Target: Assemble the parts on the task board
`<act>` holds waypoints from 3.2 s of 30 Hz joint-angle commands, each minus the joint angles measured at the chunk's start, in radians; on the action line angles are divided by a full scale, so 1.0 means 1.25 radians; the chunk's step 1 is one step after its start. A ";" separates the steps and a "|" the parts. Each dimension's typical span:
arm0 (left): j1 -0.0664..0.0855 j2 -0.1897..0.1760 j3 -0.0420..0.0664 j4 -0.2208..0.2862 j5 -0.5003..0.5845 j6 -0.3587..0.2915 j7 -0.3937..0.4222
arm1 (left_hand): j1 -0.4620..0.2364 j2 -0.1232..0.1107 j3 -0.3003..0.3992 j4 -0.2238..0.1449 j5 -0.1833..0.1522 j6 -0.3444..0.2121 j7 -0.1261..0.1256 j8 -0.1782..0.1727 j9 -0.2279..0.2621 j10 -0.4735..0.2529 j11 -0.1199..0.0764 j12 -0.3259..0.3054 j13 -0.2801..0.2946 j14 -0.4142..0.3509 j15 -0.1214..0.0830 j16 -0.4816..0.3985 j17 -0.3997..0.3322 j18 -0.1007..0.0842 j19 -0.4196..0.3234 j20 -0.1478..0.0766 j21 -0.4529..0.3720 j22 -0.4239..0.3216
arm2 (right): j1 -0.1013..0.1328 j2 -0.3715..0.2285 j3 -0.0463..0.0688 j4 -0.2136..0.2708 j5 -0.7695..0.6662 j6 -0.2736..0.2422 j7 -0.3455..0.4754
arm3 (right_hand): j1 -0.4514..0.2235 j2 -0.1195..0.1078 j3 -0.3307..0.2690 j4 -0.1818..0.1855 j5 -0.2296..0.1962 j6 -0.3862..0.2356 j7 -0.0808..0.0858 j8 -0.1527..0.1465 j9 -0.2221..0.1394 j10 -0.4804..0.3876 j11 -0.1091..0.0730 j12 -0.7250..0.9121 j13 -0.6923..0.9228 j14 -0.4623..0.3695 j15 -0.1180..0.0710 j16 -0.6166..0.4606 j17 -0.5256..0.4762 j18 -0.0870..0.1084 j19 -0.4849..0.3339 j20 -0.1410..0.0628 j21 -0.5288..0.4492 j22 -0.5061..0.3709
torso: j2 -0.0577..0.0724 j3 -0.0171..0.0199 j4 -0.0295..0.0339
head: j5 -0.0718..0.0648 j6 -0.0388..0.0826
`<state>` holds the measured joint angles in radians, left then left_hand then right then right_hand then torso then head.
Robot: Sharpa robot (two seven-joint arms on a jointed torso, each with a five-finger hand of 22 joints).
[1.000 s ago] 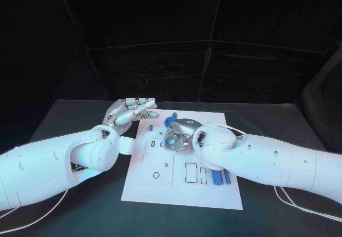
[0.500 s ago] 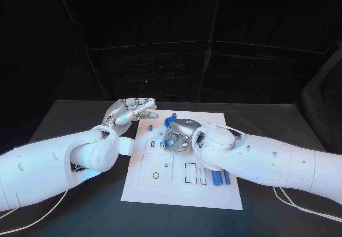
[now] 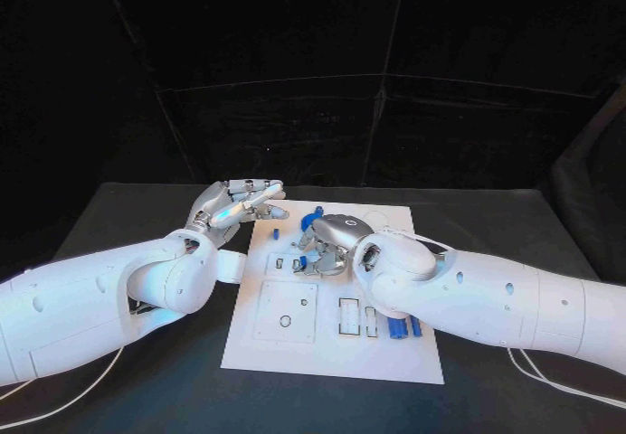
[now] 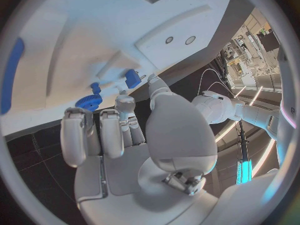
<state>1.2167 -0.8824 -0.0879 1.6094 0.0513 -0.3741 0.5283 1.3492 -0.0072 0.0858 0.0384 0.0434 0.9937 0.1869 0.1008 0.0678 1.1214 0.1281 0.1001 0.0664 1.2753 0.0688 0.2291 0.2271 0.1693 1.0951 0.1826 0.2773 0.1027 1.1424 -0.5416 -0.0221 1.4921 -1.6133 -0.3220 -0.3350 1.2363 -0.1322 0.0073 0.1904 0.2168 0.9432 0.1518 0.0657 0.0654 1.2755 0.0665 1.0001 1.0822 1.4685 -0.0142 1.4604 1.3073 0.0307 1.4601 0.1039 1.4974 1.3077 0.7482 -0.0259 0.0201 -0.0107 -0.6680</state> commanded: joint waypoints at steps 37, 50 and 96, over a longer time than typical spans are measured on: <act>0.128 0.213 -0.042 -0.232 -0.764 0.393 -0.872 | -0.181 0.056 -0.269 0.199 0.003 0.037 -0.102 0.275 0.175 0.133 -0.113 0.780 0.708 0.236 -0.117 1.073 1.075 -0.088 0.306 -0.123 0.881 0.918 | 0.085 -0.306 0.008 0.086 0.590 -0.047 0.319 | 0.105 0.053 -0.049 0.001 0.059 -0.008 0.000 0.007 0.002 -0.038 -0.003 -0.070 -0.079 0.026 0.002 -0.066 -0.049 0.023 -0.056 -0.003 -0.046 0.015 | -0.046 0.0136 -0.0160 | 0.027 -0.031; 0.131 0.284 -0.046 -0.288 -0.771 0.447 -0.911 | -0.188 0.069 -0.301 0.197 0.003 0.018 -0.109 0.328 0.220 0.139 -0.119 0.813 0.744 0.236 -0.121 1.073 1.075 -0.094 0.313 -0.127 0.908 0.959 | 0.085 -0.296 0.007 0.075 0.576 -0.045 0.305 | 0.098 0.054 -0.056 0.005 0.063 -0.008 0.000 0.007 0.002 -0.037 -0.003 -0.071 -0.082 0.026 0.002 -0.069 -0.052 0.023 -0.057 -0.003 -0.049 0.012 | -0.044 0.0131 -0.0150 | 0.030 -0.040; 0.131 0.336 -0.052 -0.329 -0.813 0.548 -0.930 | -0.112 0.107 -0.249 0.146 0.005 -0.024 -0.110 0.390 0.282 0.139 -0.120 0.827 0.762 0.236 -0.122 1.073 1.075 -0.095 0.311 -0.126 0.917 0.976 | 0.085 -0.280 0.007 0.055 0.570 -0.029 0.293 | 0.097 0.056 -0.060 0.006 0.068 -0.007 -0.001 0.008 0.002 -0.034 -0.004 -0.069 -0.081 0.026 0.001 -0.070 -0.052 0.024 -0.058 -0.003 -0.050 0.010 | -0.045 0.0140 -0.0146 | 0.035 -0.055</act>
<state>1.3783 -0.4637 -0.1531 1.1980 -0.9504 0.2874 -0.6256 1.2006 0.1265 -0.2320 0.2216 0.0502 0.9695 0.0494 0.5849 0.4199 1.2882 -0.0215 1.1270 1.0183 1.4672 -0.0769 1.5676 1.3076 0.0616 1.4631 0.0271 1.4175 1.3079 1.2467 -0.8932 -0.0134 1.5598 -0.8972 -0.3668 0.0301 1.3633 -0.0683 -0.0601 0.1971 0.2978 0.9365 0.1521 0.0773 0.0666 1.2255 0.0625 0.9163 0.9802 1.4649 -0.0106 1.3784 1.2418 0.0464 1.3937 0.1017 1.4392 1.3074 0.6912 -0.0083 0.0015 0.0332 -0.7354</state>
